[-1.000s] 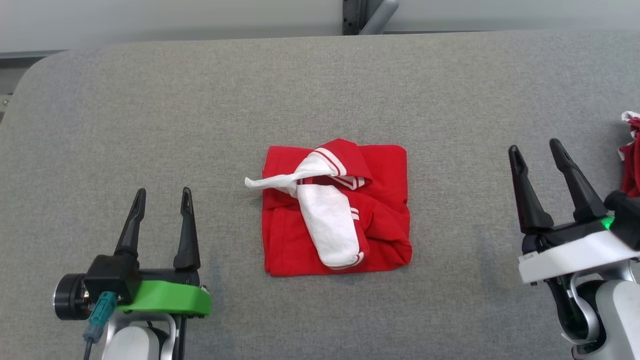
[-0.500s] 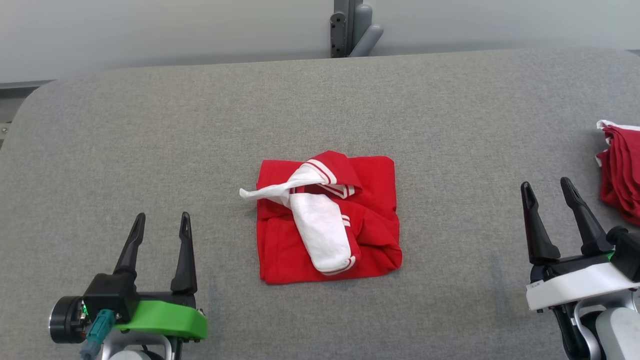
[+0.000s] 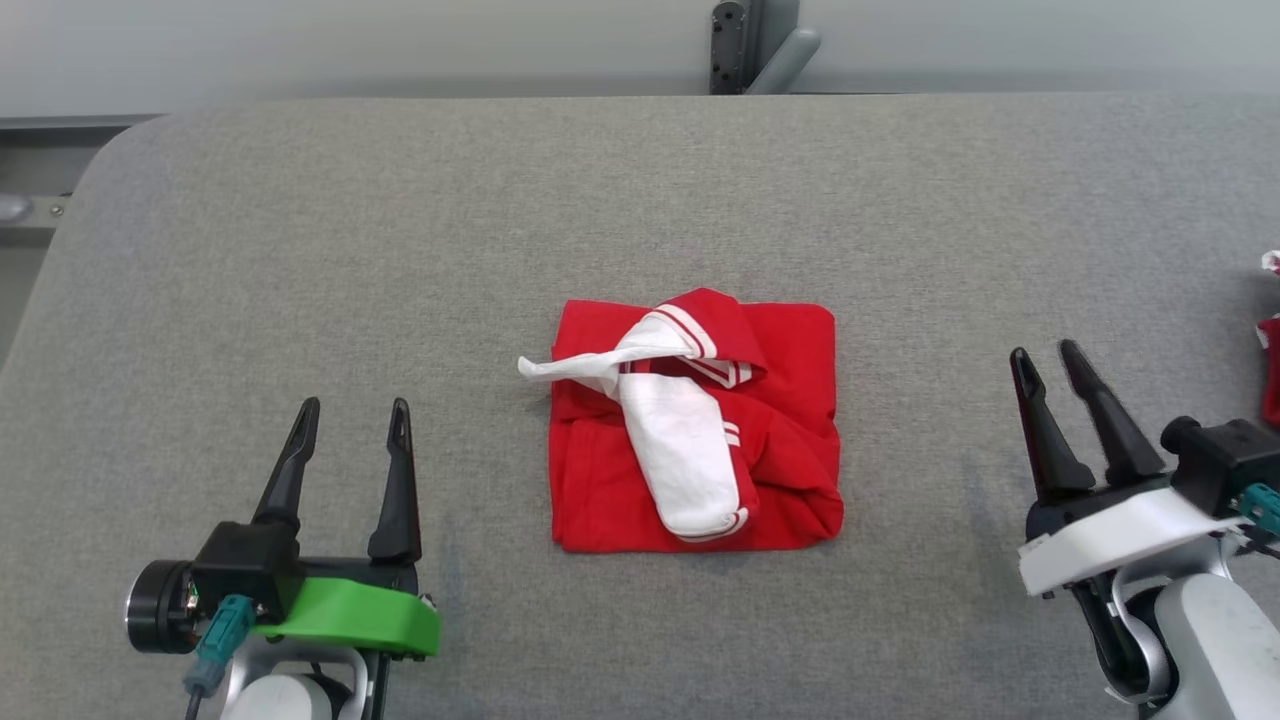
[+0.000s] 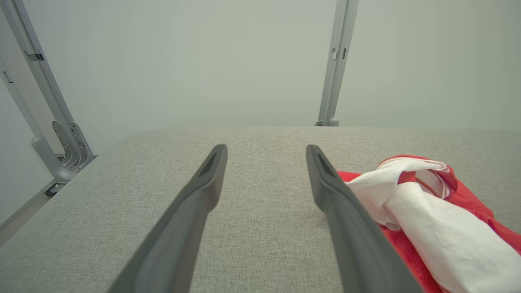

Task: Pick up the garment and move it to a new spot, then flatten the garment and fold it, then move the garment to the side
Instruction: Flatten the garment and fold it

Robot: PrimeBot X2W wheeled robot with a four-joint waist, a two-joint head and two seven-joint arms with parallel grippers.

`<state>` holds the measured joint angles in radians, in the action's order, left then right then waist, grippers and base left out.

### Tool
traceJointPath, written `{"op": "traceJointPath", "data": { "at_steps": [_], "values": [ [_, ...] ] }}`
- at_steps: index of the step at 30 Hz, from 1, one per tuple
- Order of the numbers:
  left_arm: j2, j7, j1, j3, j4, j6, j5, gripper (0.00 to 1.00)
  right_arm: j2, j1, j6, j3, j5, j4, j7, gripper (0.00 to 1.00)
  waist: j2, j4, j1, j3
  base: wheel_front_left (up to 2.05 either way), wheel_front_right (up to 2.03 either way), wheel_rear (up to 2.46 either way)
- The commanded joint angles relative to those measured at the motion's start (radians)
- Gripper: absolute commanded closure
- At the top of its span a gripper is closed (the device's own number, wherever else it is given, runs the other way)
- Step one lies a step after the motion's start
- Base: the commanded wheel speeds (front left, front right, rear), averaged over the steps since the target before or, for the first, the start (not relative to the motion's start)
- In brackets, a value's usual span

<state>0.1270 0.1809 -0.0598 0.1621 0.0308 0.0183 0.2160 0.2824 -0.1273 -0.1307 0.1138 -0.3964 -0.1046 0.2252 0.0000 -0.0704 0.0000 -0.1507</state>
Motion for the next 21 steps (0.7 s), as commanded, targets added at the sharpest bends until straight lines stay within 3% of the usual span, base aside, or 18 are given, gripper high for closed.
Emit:
{"op": "traceJointPath", "data": {
  "at_steps": [1, 14, 21],
  "values": [
    [-0.005, 0.01, -0.028, 0.007, 0.005, -0.002, 0.004, 0.0, 0.01, -0.034, 0.0, 0.028, -0.008, -0.027, -0.003, 1.0, 0.0, -0.041, 0.0, -0.028, 0.0, 0.0, 0.0],
    [-0.046, 0.06, -0.115, 0.064, 0.07, -0.014, 0.018, 0.0, 0.032, -0.266, 0.0, 0.316, -0.091, -0.299, -0.024, 1.0, 0.0, -0.171, 0.0, -0.114, 0.0, 0.0, 0.0],
    [-0.057, 0.076, -0.132, 0.077, 0.098, -0.01, 0.029, 0.0, 0.045, -0.341, 0.0, 0.421, -0.146, -0.399, -0.009, 1.0, 0.0, -0.204, 0.0, -0.122, 0.0, 0.0, 0.0]
  ]
}}
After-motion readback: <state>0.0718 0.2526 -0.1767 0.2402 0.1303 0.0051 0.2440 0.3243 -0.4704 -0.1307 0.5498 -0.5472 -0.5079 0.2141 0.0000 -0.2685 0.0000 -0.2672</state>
